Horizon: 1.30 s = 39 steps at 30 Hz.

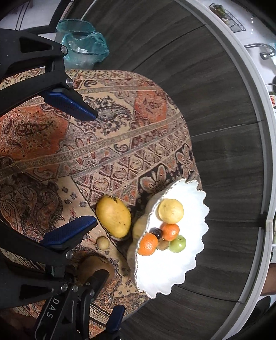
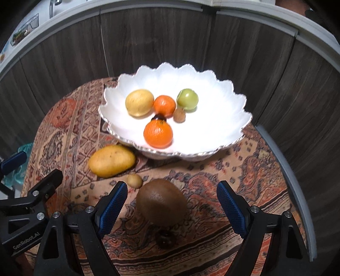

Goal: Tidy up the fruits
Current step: 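Close the right tool on the large brown kiwi, then close the left tool on the second dark cherry while the right tool holds the kiwi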

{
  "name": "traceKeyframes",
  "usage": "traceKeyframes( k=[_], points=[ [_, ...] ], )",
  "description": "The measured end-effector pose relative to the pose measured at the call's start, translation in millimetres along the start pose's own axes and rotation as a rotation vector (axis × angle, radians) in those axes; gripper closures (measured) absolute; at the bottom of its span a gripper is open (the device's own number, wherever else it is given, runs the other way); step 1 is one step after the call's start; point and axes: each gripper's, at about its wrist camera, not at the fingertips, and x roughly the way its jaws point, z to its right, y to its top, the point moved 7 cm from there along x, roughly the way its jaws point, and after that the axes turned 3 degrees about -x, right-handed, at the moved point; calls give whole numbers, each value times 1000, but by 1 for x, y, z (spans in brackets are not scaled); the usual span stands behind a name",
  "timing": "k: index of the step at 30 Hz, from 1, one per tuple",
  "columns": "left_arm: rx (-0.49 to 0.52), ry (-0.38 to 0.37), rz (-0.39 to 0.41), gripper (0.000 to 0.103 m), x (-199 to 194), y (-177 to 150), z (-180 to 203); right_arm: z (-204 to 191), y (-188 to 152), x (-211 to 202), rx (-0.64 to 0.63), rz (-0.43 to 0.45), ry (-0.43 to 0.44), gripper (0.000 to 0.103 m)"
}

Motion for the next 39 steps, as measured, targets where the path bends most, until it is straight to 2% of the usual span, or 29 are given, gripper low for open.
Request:
traceKeyframes(
  k=[18,22,30,39],
  points=[
    [-9,-3,-35,12,21,-12,-3,-9,-17,43,7,-95,24,18],
    [-6,-4,-37,12,22,-13,-2,-11,-22,51,11,-120,51,37],
    [4,-18,-38,12,21,-14,4,-7,-23,47,15,-98,60,39],
    [42,-75,-30,13,11,-11,38,28,-11,14,39,-43,11,39]
  ],
)
